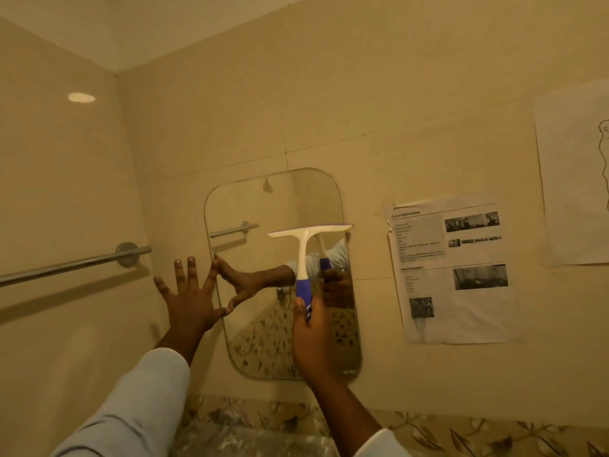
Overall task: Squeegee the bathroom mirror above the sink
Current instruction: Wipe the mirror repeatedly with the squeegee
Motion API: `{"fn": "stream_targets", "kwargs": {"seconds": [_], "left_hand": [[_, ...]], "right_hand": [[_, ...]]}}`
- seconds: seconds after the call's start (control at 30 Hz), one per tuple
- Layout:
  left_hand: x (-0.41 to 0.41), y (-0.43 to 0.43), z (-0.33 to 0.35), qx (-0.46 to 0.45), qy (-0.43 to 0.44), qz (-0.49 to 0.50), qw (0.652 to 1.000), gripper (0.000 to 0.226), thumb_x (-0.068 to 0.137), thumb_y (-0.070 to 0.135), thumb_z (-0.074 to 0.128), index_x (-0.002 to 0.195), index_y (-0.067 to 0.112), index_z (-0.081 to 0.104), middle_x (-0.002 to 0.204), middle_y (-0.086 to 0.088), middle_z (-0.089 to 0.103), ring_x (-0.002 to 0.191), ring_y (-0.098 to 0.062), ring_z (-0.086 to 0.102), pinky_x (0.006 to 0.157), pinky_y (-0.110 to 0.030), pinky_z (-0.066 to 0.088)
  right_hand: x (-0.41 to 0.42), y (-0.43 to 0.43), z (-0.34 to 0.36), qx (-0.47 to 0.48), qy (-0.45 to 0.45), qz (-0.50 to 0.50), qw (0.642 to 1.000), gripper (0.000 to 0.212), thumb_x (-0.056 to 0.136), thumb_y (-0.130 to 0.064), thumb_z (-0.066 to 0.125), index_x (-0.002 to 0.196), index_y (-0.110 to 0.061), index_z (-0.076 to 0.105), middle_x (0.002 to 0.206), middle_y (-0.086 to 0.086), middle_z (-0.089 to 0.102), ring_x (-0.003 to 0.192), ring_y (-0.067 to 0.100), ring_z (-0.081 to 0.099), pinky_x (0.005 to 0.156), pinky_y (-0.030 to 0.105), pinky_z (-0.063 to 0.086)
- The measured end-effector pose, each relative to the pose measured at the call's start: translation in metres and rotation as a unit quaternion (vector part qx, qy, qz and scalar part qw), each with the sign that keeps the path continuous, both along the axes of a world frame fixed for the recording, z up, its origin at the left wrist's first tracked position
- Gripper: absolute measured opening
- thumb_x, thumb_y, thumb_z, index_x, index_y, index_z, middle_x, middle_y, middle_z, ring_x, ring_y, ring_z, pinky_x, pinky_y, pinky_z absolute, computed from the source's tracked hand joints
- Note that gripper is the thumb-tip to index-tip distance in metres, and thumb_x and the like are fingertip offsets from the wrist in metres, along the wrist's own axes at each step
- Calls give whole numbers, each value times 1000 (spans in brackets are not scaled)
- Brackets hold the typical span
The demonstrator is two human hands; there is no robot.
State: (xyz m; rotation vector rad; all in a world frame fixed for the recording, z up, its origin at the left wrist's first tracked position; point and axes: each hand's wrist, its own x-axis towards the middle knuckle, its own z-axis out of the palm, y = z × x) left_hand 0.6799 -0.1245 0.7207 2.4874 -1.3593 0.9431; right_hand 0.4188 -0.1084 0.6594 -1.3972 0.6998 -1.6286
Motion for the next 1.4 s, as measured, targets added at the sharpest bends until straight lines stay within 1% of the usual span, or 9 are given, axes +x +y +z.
{"fn": "stream_targets", "kwargs": {"seconds": [0.07,0.13,0.23,0.33,0.63,0.77,0.9,1.03,1.4], "left_hand": [[0,0,0,-4,-1,-4,1000,127,71,97,43,154,36,-31,165,-17,-33,150,-45,-34,112,-79,-12],[2,-1,-1,-6,-3,-2,1000,127,70,98,41,153,36,-32,165,-17,-33,149,-45,-34,112,-79,-12],[4,-2,-1,-5,-3,-1,1000,126,70,99,39,152,36,-34,165,-17,-33,149,-45,-35,112,-79,-12],[5,-2,-2,-9,-6,-6,1000,127,70,99,40,153,36,-31,166,-17,-31,149,-45,-35,112,-79,-13],[5,-2,-2,-4,-9,-5,1000,127,70,99,39,151,36,-35,165,-17,-32,149,-44,-36,112,-79,-12],[3,-2,-1,-3,-7,-2,1000,127,71,98,39,151,35,-35,166,-18,-31,149,-45,-35,113,-79,-11],[3,-3,-1,1,-9,0,1000,126,71,98,38,152,34,-34,166,-18,-31,149,-45,-35,113,-79,-11],[2,-2,-2,-2,-11,1,1000,126,71,98,38,154,34,-33,167,-18,-29,149,-45,-35,113,-79,-10],[7,-4,-2,-6,-10,-7,1000,126,71,98,39,152,35,-34,167,-18,-29,149,-45,-35,113,-79,-10]], "right_hand": [[3,7,-19,17,-9,8,1000,20,96,-58,45,104,-43,54,87,-13,63,73,4,60,67,21,50],[4,11,-39,40,-6,15,999,30,96,-57,45,114,-37,58,93,-8,66,78,6,62,64,14,49],[4,13,-68,68,12,6,998,39,102,-49,48,131,-25,57,114,-5,67,104,10,65,67,7,50],[3,16,-86,79,36,-9,996,38,104,-44,50,129,-17,60,102,-2,65,93,11,62,68,9,49],[-4,18,-107,100,73,-45,991,31,106,-36,55,125,-14,63,83,-7,64,76,9,62,64,12,48],[-14,20,-116,89,114,-71,987,35,105,-40,54,126,-14,64,78,-7,64,70,9,61,59,14,45],[-36,20,-114,28,188,-101,977,42,102,-52,45,131,-25,60,74,-11,61,67,10,62,57,16,45],[-45,13,-112,17,239,-109,965,36,107,-50,43,132,-27,57,77,-11,61,69,9,62,56,16,43],[-31,3,-97,15,218,-88,972,38,107,-49,43,135,-26,55,84,-9,62,75,9,63,59,14,42]]}}
